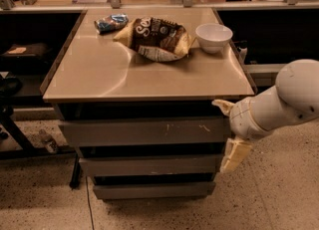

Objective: Open top drawer

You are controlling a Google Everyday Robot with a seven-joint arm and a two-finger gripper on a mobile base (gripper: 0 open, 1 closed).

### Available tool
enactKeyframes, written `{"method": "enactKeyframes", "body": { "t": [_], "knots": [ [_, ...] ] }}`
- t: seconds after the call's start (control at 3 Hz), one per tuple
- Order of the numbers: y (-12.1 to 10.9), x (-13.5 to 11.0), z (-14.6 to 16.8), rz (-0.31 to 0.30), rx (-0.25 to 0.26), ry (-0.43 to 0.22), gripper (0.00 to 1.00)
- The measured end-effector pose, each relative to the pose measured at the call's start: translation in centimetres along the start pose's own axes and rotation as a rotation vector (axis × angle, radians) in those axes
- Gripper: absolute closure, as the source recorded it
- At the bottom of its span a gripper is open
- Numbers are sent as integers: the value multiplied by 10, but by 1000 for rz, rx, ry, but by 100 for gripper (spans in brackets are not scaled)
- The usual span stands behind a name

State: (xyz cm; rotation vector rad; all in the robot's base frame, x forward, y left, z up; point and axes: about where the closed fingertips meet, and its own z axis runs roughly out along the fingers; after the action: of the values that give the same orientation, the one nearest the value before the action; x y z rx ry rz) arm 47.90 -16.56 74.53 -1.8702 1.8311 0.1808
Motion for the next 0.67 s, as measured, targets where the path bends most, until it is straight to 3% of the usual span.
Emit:
{"method": "enactKeyframes", "body": {
  "t": [0.67],
  "knots": [
    [-14, 7, 70, -23, -26, -86, 0]
  ]
}}
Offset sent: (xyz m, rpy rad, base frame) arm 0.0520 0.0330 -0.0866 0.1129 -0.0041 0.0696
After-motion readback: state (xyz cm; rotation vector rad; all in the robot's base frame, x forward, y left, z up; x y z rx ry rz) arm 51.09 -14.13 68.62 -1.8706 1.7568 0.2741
